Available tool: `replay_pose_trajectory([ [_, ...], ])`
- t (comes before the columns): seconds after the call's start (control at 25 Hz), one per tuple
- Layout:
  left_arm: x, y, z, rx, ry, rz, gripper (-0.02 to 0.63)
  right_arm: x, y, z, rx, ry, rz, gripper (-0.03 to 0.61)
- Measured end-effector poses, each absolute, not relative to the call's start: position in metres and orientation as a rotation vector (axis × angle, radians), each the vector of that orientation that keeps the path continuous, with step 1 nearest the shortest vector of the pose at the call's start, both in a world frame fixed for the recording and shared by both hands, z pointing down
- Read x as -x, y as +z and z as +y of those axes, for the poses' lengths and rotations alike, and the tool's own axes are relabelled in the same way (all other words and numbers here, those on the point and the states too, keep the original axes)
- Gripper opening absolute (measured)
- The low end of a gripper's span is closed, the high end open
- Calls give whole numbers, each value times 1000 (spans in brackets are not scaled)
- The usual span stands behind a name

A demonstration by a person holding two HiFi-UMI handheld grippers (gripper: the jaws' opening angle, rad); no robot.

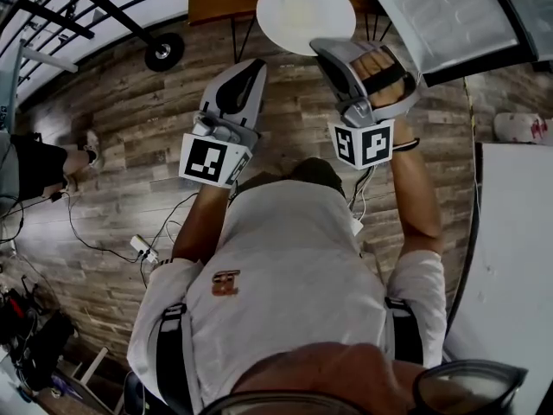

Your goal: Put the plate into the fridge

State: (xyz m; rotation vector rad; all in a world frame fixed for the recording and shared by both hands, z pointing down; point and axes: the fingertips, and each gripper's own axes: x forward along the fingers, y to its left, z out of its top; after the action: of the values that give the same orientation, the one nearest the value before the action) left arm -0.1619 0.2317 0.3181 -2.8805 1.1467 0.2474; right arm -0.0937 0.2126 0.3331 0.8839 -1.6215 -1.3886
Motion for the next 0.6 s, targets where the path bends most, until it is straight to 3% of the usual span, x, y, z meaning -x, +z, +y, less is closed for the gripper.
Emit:
replay_pose_trajectory([
  [0.6,155,322,186,2877,245,1125,25,81,339,157,-890,-1379,-1597,40],
])
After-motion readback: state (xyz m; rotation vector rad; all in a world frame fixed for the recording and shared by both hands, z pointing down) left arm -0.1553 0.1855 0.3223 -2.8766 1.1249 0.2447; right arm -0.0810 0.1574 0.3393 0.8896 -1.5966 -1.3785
